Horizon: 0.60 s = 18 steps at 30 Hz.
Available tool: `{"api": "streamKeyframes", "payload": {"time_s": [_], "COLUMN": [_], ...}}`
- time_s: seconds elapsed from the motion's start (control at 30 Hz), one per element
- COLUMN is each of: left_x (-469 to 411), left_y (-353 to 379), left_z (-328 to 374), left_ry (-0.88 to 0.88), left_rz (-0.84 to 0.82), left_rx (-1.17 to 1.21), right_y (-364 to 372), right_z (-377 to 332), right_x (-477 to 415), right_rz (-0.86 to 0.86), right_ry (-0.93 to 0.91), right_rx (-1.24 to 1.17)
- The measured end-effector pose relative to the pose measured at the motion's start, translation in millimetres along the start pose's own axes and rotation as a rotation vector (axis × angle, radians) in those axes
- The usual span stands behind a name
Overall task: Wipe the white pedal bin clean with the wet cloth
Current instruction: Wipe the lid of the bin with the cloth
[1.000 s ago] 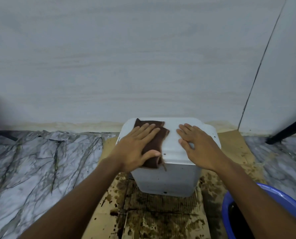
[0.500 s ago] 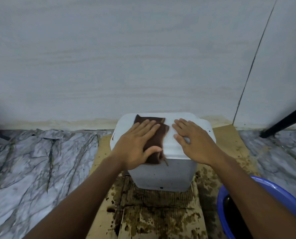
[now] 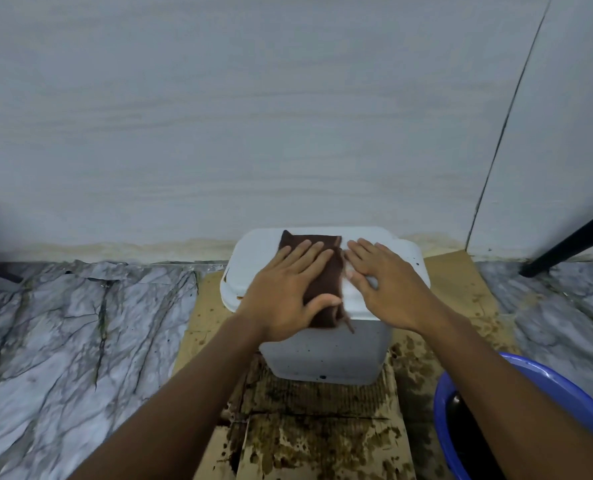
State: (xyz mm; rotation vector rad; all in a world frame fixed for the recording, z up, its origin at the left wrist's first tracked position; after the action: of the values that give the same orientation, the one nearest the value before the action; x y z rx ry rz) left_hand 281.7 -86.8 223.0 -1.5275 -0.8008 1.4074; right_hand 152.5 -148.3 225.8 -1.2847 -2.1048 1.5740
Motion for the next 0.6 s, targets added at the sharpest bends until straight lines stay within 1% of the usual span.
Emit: {"api": "streamKeyframes", "payload": {"time_s": [0.07, 0.17, 0.23, 0.37, 0.43, 0.5, 0.6], "left_x": [13.7, 31.7, 26.6, -2.1, -5.3, 1.6, 19.1], "left_y": [-7.8, -13.2, -10.5, 4.3, 6.5, 2.3, -7.2], "left_z": [-24.2, -54.7, -48.4, 1.1, 9.8, -0.9, -30.6], "left_ry": [-0.007, -0.072, -0.095, -0.057, -0.062, -0.101, -0.221], "left_rz": [0.007, -0.006, -0.013, -0.023, -0.021, -0.009, 0.032], "left_rx": [0.041, 0.012, -0.029, -0.035, -0.041, -0.02, -0.012], "right_y": [1.6, 7.1, 7.3, 1.1, -2.0, -1.0, 1.8], "right_z": [-0.2, -2.9, -2.5, -3.8, -5.4, -6.8, -5.0], "right_x": [0.2, 0.3, -0.3, -1.9, -1.8, -0.8, 0.5], "right_rz": [-0.009, -0.028, -0.027, 0.021, 0.036, 0.035, 0.011], "right_ry": [0.004, 0.002, 0.001, -0.02, -0.022, -0.024, -0.01], "right_rx": [-0.012, -0.006, 0.01, 0.051, 0.049, 0.047, 0.042]}}
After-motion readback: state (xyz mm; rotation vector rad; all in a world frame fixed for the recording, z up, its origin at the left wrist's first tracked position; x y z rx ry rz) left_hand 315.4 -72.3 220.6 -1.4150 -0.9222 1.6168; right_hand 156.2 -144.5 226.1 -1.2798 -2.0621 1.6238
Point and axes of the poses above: each hand's wrist, its own x-axis away from the middle knuckle, its own y-axis out of the palm, z = x × y, the point moved 9 cm from there along -x, towards the middle knuckle, and after that the axes turned 11 degrees about z, right-handed, at the moved point
